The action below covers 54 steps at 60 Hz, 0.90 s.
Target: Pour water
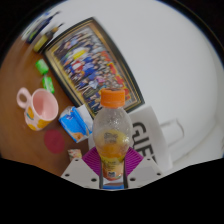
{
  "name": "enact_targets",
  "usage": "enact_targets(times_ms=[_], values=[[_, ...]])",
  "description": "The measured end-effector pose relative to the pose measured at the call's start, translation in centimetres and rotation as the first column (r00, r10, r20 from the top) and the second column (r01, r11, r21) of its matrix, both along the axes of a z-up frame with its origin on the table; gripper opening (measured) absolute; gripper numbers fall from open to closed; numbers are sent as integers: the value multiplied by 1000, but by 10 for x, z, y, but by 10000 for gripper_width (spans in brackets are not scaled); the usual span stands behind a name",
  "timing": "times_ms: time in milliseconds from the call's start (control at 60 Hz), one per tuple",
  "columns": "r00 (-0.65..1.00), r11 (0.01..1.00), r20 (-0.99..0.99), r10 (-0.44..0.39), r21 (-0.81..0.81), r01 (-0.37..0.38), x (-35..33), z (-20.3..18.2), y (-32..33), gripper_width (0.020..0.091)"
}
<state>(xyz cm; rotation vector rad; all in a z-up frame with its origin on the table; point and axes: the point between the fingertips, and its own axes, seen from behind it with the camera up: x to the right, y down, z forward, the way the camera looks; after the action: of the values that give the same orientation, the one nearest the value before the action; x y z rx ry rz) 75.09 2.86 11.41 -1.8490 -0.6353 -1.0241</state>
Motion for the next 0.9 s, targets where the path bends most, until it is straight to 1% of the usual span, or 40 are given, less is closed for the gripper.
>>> enact_targets(times_ms=[83, 167, 283, 400, 567, 667, 800, 900], values=[[969, 998, 241, 49, -57, -36, -8, 3, 21, 269], [898, 991, 426, 107, -119, -62, -15, 0, 41, 270], [769, 979, 618, 163, -196, -50, -18, -6, 56, 269], [642, 969, 735, 219, -243, -52, -29, -8, 64, 268], [627, 962, 742, 237, -269, -46, -39, -18, 69, 268], [621, 959, 742, 252, -279, -57, -44, -21, 72, 268], [699, 963, 674, 237, -256, -80, -44, -20, 71, 270], [816, 970, 535, 216, -216, -115, -43, -15, 71, 267]])
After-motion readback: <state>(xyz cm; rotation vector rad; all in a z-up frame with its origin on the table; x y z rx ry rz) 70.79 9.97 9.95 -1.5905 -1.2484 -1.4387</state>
